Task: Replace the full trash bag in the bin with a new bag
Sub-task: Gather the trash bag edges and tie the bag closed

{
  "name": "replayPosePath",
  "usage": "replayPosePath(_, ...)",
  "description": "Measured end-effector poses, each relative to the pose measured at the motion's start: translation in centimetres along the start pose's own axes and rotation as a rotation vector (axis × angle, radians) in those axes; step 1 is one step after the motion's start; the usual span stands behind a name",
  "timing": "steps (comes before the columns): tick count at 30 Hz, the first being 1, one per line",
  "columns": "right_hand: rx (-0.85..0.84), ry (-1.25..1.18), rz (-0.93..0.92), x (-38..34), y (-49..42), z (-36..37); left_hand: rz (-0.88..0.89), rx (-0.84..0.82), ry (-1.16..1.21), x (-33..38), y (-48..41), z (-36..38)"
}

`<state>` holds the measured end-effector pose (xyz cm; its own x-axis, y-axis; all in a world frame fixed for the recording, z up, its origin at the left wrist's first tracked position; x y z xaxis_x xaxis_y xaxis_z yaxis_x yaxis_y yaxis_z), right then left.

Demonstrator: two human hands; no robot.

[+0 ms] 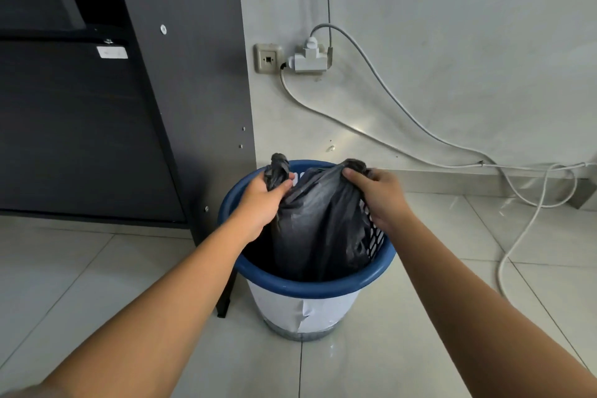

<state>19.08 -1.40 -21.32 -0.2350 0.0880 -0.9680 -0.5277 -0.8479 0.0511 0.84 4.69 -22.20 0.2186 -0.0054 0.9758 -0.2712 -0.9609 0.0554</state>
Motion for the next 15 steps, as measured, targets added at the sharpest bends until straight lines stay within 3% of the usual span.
replayPosePath(3, 0.002, 0.242, -0.048, 1.8, -0.2, 0.4, 0.014, 0.007, -0.141, -1.4, 0.0, 0.4)
replayPosePath(5, -0.010, 0.223, 0.076, 2.4, -0.6, 0.6, 0.007, 0.022, -0.133, -1.7, 0.1, 0.5)
replayPosePath(10, -0.036, -0.142, 0.352, 3.9, -2.4, 0.5, -0.041, -0.058, -0.112, -2.7, -0.2, 0.0)
replayPosePath(13, -0.154, -0.341, 0.316, 3.6, -1.8, 1.1, 0.008, -0.049, -0.169, -2.7, -0.5, 0.3)
replayPosePath(15, -0.215, -0.325, 0.250, 3.2, -1.6, 0.6, 0.039, 0.030, -0.182, -2.6, -0.9, 0.0)
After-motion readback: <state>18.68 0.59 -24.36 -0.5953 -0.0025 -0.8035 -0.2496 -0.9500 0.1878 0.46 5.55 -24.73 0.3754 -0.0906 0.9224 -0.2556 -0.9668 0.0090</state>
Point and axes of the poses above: each hand's wrist, its own y-axis away from the middle knuckle, its own z-axis out of the palm, x = y × z, the point moved 2 cm from there along -y, towards the middle knuckle, and after that the axes turned 11 degrees about -y, right-handed, at the moved point
